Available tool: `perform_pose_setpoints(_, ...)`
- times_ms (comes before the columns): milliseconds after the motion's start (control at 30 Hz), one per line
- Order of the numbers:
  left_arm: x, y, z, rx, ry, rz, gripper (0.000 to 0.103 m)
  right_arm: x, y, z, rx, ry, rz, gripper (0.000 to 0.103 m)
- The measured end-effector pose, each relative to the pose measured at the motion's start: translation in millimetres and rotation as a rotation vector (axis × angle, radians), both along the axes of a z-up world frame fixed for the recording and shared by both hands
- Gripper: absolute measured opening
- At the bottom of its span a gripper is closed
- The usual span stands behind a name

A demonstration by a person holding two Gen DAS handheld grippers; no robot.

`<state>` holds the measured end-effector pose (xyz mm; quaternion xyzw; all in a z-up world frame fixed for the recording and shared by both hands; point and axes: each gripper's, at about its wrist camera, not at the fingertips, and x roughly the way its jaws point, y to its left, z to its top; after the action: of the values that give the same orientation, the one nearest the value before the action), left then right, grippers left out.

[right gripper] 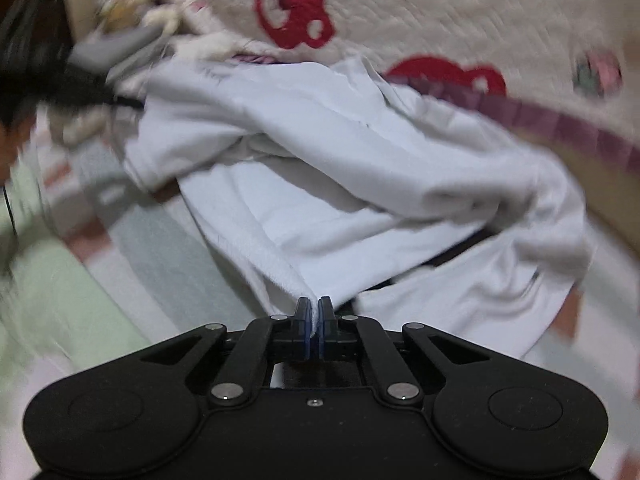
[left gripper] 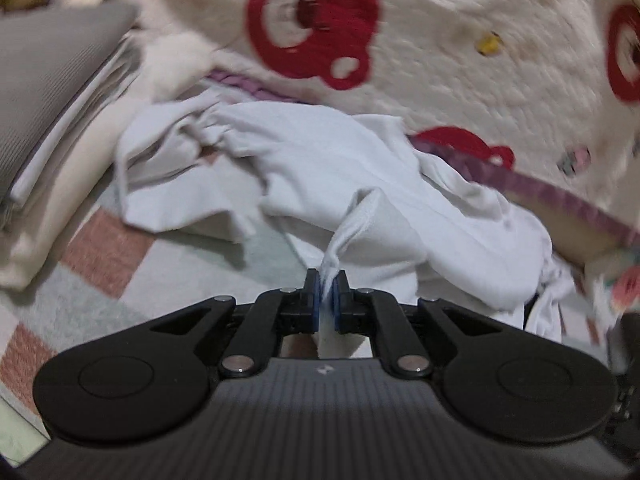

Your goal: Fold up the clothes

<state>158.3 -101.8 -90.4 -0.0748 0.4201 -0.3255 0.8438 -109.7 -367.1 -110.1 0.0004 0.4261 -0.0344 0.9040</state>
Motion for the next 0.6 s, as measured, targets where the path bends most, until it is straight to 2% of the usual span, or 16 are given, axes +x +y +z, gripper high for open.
perform_pose_setpoints(200,6.3,5.9,-14.8,-0.007,0.072,0.002,0.005,2.8,-4.7,-9.5,0.096,0.022,-0.07,0.006)
perform_pose_setpoints(267,0.1,7.4,-21.6,-0.011,0.142,-0.02,0.006,3.7,-6.2,-12.6,0.128,0.029,-0.094,0.009)
perform_pose_setpoints(300,-3.1,6.5,-27.4,-0.013,0.184,-0.034,0.006,4.2,-7.0,-14.2,0.145,0.033,-0.105,0.012)
perform_pose_setpoints(333,-6.4,5.6,-33.2,-0.014,0.227,-0.048,0.006,4.6,-7.8,-15.8,0.161,0.037,-0.117,0.022)
perform_pose_setpoints(400,-11.0,-1.8,-42.1,0.035,0.222,-0.064,0.006,1.1,-11.2,-21.7,0.18,0.044,-0.144,0.026)
perform_pose_setpoints(500,-12.4,-9.5,-46.8,0.052,0.195,-0.088,0.008,-1.5,-17.4,-28.4,0.211,0.036,-0.196,0.04)
perform_pose_setpoints(533,-12.2,-11.1,-47.0,0.046,0.198,-0.093,0.009,-3.8,-21.2,-31.4,0.261,0.014,-0.241,0.044)
perform_pose_setpoints(600,-9.9,-8.9,-49.3,0.005,0.265,-0.101,0.017,-8.5,-28.7,-37.4,0.362,-0.029,-0.329,0.05)
